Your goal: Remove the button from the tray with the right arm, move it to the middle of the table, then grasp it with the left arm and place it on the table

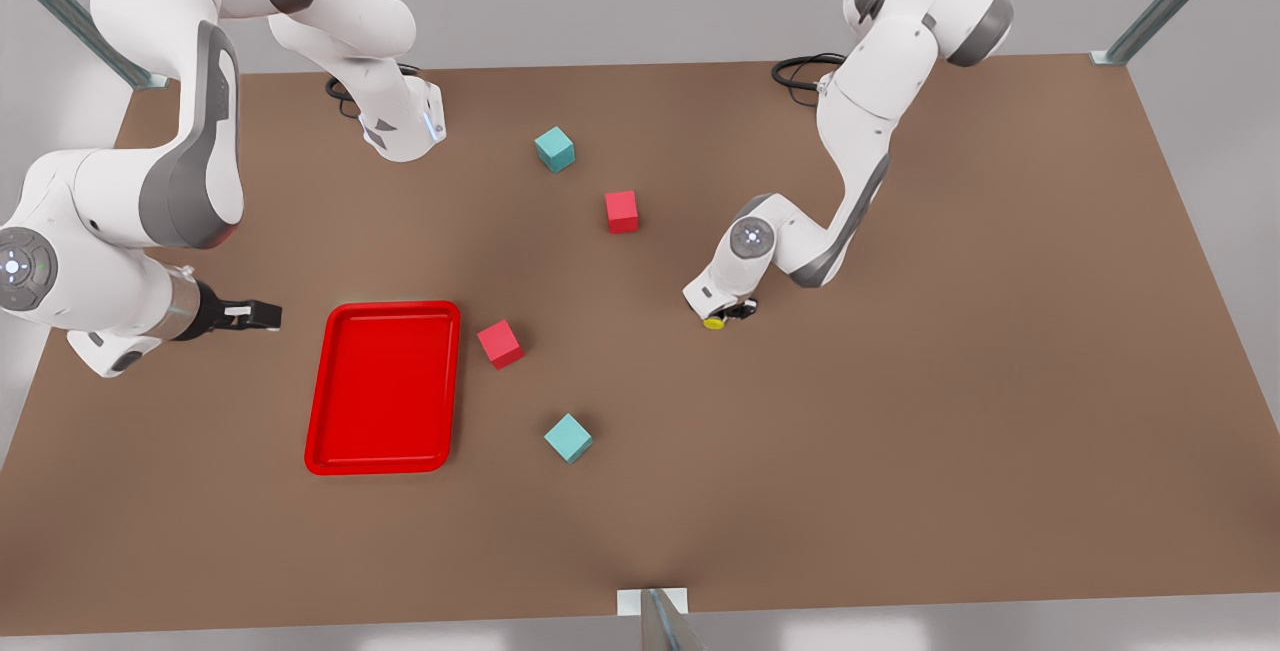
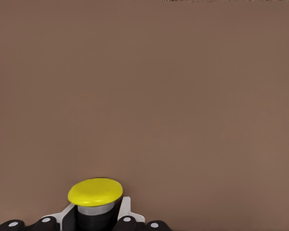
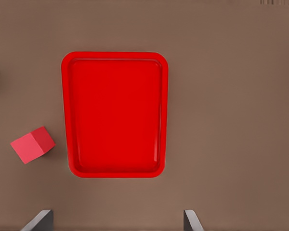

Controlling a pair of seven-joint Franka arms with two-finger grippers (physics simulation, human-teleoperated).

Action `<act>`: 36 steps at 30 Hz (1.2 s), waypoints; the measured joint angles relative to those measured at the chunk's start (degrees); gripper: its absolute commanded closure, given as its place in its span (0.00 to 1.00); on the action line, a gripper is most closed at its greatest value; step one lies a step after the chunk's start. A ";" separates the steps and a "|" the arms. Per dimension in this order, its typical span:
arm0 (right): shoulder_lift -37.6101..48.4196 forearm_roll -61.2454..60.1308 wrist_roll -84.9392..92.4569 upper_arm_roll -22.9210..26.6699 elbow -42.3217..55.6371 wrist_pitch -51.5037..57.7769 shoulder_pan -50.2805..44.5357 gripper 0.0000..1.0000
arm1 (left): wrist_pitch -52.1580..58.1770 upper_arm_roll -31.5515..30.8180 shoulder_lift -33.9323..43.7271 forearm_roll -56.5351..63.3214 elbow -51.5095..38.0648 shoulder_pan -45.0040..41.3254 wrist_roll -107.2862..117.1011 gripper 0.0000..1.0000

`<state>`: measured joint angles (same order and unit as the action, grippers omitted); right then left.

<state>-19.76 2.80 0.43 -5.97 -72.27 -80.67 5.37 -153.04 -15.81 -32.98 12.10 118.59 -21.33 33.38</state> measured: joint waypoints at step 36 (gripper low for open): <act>0.00 -0.22 3.10 0.00 -0.15 -0.22 -0.08 0.00 | 69.46 4.02 -16.40 64.01 -25.22 -4.51 102.21 0.53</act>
<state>-19.76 2.59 3.53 -5.97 -72.42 -80.89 5.28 -83.58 -11.79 -49.38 76.11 93.37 -25.84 135.58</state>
